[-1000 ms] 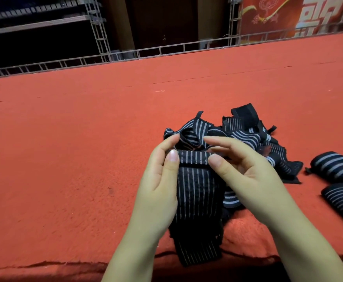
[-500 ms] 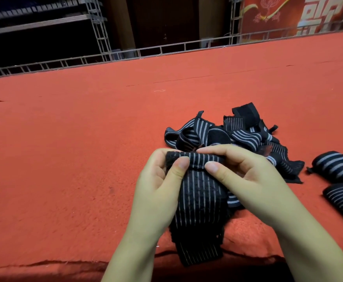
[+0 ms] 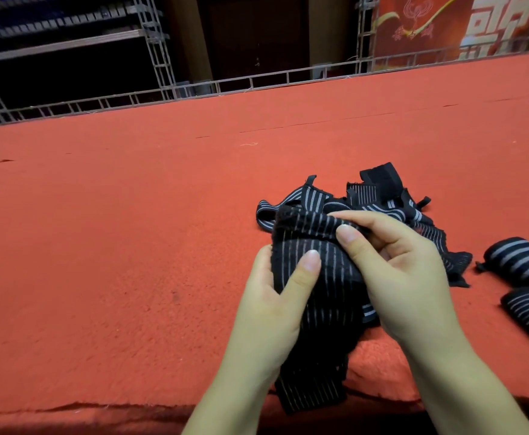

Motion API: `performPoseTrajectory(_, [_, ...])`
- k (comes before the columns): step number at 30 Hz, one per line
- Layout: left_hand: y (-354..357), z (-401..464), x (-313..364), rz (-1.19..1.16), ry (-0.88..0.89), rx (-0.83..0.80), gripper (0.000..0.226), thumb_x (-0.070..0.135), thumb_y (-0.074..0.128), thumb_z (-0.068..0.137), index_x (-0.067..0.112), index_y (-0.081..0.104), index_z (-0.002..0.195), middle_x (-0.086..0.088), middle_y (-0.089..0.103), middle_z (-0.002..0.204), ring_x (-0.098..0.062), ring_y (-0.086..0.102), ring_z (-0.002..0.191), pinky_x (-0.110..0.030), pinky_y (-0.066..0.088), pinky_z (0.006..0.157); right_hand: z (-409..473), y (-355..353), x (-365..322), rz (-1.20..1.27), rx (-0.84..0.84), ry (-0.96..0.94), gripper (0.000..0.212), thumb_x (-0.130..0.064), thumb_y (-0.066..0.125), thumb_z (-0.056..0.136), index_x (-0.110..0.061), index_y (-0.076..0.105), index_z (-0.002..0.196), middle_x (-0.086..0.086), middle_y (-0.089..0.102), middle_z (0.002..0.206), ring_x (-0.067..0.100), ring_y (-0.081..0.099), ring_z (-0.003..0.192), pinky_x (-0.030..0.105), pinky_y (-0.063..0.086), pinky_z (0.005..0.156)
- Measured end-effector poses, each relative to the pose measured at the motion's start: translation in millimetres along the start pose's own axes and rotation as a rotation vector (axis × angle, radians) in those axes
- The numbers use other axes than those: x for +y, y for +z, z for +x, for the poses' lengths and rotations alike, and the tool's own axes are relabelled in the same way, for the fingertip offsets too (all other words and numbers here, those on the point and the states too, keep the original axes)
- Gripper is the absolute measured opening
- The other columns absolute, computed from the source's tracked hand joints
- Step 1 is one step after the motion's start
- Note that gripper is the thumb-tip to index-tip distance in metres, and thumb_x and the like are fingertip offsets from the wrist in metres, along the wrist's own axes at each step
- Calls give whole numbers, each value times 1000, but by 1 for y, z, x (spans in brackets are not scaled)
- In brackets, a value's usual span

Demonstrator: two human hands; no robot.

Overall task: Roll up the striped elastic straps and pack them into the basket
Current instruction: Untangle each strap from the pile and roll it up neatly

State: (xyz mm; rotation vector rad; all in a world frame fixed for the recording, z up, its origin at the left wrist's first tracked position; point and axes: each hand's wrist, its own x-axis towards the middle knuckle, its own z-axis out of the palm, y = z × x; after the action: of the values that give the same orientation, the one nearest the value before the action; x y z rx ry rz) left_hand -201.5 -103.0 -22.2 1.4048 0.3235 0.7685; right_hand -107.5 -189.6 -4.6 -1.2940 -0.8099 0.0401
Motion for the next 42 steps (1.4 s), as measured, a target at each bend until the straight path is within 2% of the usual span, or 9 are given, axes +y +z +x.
performPoseTrajectory(4, [7,0,6,-1,70,74,33,49,69,75,24,69,96,-3,75,98,-19,71,93,-31,57,78,0,5,-6,-68,53,-112,23,-6,64,88,-28,70,92,-21,71,93,-5,65,88,7,44,77])
performPoseTrajectory(12, [-1,6,22,-126,9,65,18,30,72,78,13,75,78,-10,73,81,-19,66,73,-28,54,63,2,0,-4,-246,25,-268,20,-16,64,84,-28,71,99,-23,70,97,-6,64,96,7,44,84])
performPoseTrajectory(18, [-5,4,24,-148,-33,134,37,52,74,65,15,72,66,-13,66,69,-22,59,63,-30,48,59,1,-6,-9,-268,-192,-312,26,-14,67,81,-30,70,101,-14,71,90,-1,64,88,6,42,76])
performPoseTrajectory(23, [-8,4,24,-153,-23,174,26,39,66,66,14,63,59,-4,57,55,-12,50,49,-25,42,47,-2,-8,-8,-178,-313,-150,24,-24,69,79,-35,73,101,-16,68,99,3,58,72,8,42,69])
performPoseTrajectory(27, [-9,2,20,-59,72,92,13,28,71,79,20,73,69,-1,67,64,-11,61,59,-22,50,53,-6,-7,-11,94,-369,145,24,-33,62,83,-34,70,106,-13,71,97,2,67,78,14,51,57])
performPoseTrajectory(30, [-11,1,14,-1,129,52,17,26,58,84,23,75,84,-3,72,78,-15,66,73,-27,54,65,-4,-7,-11,92,-352,199,23,-35,67,82,-23,72,101,-4,72,85,3,65,68,14,48,51])
performPoseTrajectory(35, [-11,-1,10,14,95,15,21,29,59,85,15,73,92,-11,74,90,-23,69,84,-36,55,75,-3,-8,-7,91,-245,147,12,-27,72,79,-18,74,87,4,73,86,6,67,74,17,52,65])
performPoseTrajectory(39, [-7,-1,9,-89,-4,30,30,37,66,75,13,76,90,-13,75,89,-21,71,81,-28,58,70,-1,-9,1,22,-191,107,16,-28,66,76,-29,73,91,-5,74,86,6,68,79,20,53,72])
performPoseTrajectory(42, [-6,-1,7,-87,-33,-4,25,33,64,79,15,75,93,-11,76,95,-19,72,87,-26,58,74,0,-11,3,20,-150,85,10,-24,68,80,-23,74,88,-5,74,85,7,69,80,20,52,73])
